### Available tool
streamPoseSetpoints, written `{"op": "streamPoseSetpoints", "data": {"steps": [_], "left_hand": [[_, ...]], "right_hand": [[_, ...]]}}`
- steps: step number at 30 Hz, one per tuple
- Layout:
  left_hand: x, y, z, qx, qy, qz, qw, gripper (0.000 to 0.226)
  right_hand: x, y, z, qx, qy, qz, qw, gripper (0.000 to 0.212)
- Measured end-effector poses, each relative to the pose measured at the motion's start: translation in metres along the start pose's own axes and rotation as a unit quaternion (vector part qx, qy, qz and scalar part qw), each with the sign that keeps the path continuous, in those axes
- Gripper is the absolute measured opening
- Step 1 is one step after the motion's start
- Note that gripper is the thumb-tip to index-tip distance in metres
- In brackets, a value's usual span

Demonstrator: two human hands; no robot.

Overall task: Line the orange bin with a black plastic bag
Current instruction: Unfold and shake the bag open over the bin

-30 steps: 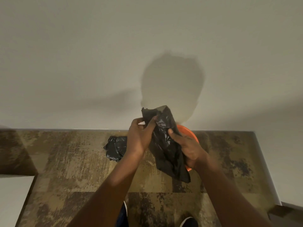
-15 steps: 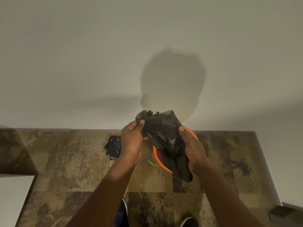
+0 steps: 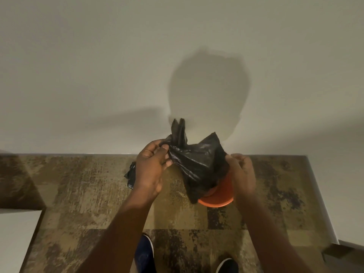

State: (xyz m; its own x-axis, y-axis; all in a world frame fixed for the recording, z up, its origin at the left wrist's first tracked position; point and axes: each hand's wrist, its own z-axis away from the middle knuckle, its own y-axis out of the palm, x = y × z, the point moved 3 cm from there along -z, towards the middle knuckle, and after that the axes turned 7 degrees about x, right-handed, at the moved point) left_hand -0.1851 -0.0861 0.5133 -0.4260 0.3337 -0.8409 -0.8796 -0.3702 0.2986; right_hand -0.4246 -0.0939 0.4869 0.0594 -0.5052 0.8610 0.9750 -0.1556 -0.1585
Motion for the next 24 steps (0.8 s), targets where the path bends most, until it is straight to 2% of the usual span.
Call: {"op": "streamPoseSetpoints", "data": {"steps": [2,4,6,8,10,13,16,19,24], "left_hand": [[-0.002,0.004,0.001,0.032,0.005,-0.004,0.999,0.014],[-0.004,0.008,0.003,0.061,0.01,-0.01,0.998,0.015],[-0.006,0.011,0.004,0.081,0.011,-0.007,0.997,0.016],[-0.008,0.014,0.005,0.092,0.01,-0.005,0.996,0.018],[-0.01,0.015,0.005,0.09,0.01,-0.003,0.996,0.019],[-0.012,0.011,0.004,0.061,0.015,-0.005,0.998,0.019],[-0.014,-0.003,0.001,-0.008,0.02,-0.009,1.0,0.02],[-0.015,-0.017,-0.002,-0.071,0.014,0.014,0.997,0.025],[-0.009,-0.023,-0.003,-0.117,0.009,0.029,0.993,0.027]], "right_hand": [[0.009,-0.002,0.002,-0.045,-0.063,0.106,0.991,0.05],[0.024,0.005,0.003,-0.025,-0.146,0.182,0.972,0.059],[0.035,0.02,0.005,0.073,-0.189,0.226,0.953,0.044],[0.04,0.037,0.003,0.166,-0.183,0.247,0.937,0.039],[0.038,0.046,-0.004,0.188,-0.165,0.273,0.929,0.034],[0.039,0.047,-0.012,0.123,-0.153,0.278,0.94,0.013],[0.036,0.032,-0.015,0.053,-0.125,0.217,0.967,0.017],[0.029,0.013,-0.013,0.006,-0.09,0.155,0.984,0.031],[0.026,0.004,-0.009,-0.048,-0.12,0.169,0.977,0.01]]}}
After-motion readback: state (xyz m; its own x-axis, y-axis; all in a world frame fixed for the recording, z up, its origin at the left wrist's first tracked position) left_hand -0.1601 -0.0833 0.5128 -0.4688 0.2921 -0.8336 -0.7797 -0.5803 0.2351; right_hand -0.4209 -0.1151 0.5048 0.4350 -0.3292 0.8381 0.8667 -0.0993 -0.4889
